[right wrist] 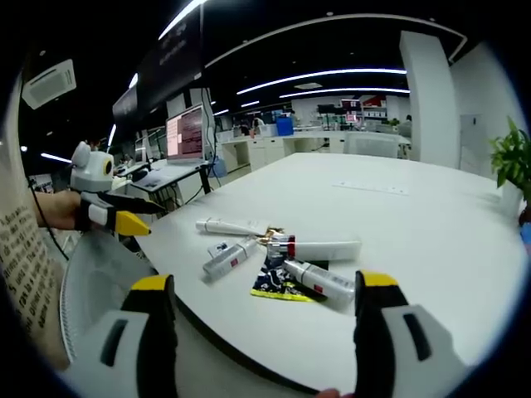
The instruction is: Arrange the skincare products in the storage area until every visible bottle or jar stands upright without overlapping.
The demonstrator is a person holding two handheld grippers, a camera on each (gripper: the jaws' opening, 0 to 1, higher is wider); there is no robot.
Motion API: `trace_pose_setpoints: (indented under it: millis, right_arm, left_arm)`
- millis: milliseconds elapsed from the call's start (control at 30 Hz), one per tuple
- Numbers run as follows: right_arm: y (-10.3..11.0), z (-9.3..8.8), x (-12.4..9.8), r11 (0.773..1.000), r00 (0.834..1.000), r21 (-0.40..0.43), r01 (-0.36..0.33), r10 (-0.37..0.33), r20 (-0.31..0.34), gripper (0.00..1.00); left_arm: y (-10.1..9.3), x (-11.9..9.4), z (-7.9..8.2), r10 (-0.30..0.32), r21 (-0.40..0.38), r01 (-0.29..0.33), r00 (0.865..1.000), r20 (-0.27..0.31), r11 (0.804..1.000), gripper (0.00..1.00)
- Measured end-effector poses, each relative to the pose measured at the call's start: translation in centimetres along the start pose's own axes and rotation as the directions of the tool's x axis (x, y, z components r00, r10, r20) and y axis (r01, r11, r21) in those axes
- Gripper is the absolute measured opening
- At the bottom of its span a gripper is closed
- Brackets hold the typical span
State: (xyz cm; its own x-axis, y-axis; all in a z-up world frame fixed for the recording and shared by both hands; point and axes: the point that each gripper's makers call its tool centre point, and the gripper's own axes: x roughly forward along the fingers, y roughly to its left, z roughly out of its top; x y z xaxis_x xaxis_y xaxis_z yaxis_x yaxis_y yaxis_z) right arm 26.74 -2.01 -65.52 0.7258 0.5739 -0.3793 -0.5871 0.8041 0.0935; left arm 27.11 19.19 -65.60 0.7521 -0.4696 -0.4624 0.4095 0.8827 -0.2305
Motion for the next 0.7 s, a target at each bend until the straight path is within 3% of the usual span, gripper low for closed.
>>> trace_pose_setpoints:
  millis: [400, 700]
  right_arm:
    - [0.7, 0.4, 0.1, 0.999, 0.999, 0.038, -0.031, 0.032, -0.028, 0.85]
    - [-1.5, 1.2, 0.1, 1.0, 0.999, 0.016, -0.011, 0.011, -0.048, 0.82]
  left_arm:
    - [0.2, -0.1, 0.2, 0.008, 0.003, -0.008, 1.0, 0.014, 1.0, 0.97]
    - [0.3, -0.2, 0.5, 0.011, 0.0, -0.011, 1.0, 0.028, 1.0, 0.97]
